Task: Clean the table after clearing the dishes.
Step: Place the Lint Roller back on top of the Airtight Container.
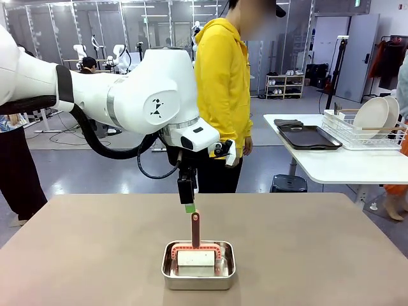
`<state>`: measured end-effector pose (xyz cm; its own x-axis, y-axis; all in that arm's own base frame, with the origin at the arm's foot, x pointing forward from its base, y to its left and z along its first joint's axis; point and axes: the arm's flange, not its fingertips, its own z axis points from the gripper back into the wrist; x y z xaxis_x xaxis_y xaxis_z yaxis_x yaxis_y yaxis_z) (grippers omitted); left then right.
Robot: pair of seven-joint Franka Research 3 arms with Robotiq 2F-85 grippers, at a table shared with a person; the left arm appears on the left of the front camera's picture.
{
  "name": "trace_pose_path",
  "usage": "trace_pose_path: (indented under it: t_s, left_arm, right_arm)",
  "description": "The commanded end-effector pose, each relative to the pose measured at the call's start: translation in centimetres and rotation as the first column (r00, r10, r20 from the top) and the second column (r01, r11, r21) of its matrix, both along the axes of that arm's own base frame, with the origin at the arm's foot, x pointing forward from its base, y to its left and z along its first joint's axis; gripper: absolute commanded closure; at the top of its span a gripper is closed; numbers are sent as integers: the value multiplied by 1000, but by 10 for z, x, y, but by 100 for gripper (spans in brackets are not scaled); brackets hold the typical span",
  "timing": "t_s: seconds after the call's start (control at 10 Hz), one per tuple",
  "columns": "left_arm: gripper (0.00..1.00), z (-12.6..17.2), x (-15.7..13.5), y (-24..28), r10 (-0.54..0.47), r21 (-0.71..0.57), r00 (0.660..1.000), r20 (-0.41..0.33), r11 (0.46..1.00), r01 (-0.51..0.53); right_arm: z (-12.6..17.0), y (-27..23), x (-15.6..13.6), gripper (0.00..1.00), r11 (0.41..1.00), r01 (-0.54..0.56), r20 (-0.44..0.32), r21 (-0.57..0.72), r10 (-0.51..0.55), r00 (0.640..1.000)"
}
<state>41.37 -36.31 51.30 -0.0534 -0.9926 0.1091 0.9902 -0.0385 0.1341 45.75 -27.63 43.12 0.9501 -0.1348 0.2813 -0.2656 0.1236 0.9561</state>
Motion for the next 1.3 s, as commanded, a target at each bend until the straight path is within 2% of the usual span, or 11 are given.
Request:
trace_pose_path:
  t_s: [0.0, 0.8, 1.0, 1.2]
  left_arm:
    - [0, 2, -1, 0, -2, 4, 1000, 8, 1000, 2]
    - [0, 0, 0, 0, 0, 0, 1000, 0, 1000, 0]
    - [0, 38, 8, 24, 119, -97, 986, -113, 987, -130]
    - [0, 72, 15, 81, 215, -278, 939, -269, 916, -290]
  right_arm:
    - [0, 1, -3, 2, 1000, -2, 20, -3, 2, 1000]
    - [0, 1, -3, 2, 1000, -2, 20, -3, 2, 1000]
    - [0, 1, -3, 2, 1000, -2, 20, -3, 2, 1000]
    - [0, 1, -3, 2, 1000, -2, 20, -3, 2, 1000]
